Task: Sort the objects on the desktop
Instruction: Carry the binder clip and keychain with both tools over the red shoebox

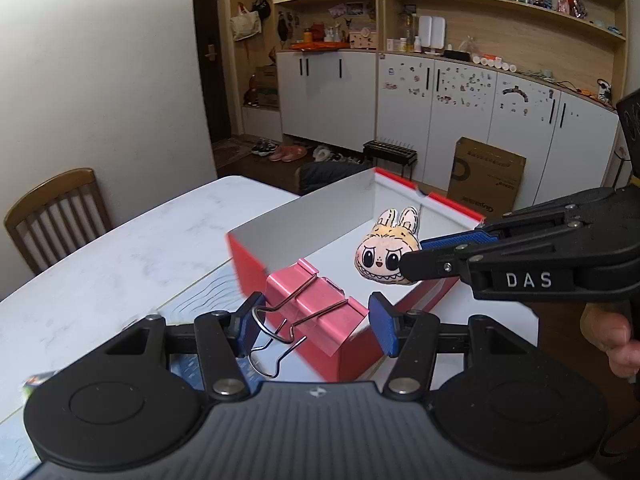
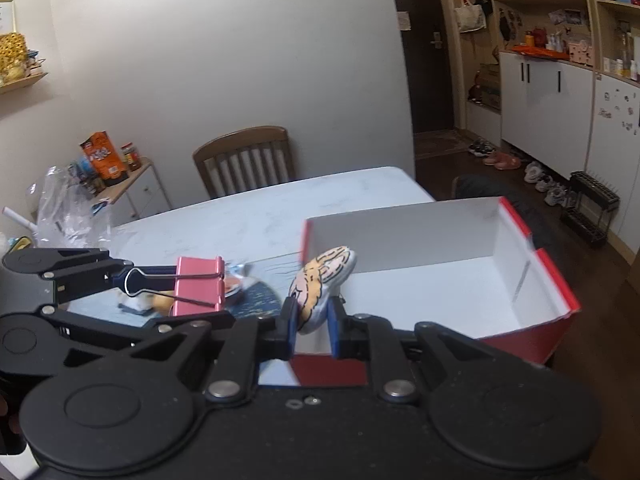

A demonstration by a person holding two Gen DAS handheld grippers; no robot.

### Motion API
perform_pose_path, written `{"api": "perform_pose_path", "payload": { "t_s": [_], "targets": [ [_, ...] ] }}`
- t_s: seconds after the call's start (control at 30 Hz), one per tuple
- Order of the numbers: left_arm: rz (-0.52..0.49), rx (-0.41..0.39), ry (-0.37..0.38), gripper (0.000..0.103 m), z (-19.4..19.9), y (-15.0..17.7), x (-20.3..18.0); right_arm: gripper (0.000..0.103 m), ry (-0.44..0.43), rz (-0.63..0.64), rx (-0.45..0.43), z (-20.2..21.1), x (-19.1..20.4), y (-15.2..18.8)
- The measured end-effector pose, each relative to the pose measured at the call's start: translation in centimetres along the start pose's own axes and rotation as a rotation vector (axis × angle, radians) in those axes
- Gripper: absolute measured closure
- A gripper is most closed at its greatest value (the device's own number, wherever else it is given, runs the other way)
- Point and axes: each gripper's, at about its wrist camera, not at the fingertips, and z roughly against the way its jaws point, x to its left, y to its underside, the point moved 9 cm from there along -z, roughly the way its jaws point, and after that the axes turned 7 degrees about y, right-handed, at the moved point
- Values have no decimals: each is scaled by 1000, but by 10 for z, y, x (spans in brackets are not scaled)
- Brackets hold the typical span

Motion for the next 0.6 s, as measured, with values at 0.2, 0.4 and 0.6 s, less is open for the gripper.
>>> {"api": "perform_pose_path", "payload": {
  "t_s": [0.2,0.4,0.6],
  "targets": [
    [-32,22,0,47,-36,-16,-21,88,35,1,9,-8,-39,-4],
    [-38,62,-1,47,-71,-24,-33,88,61,-7,33,-19,-75,-5],
    [-26,125,-5,47,-108,-28,-33,88,78,-16,85,-38,-104,-3]
  ]
}}
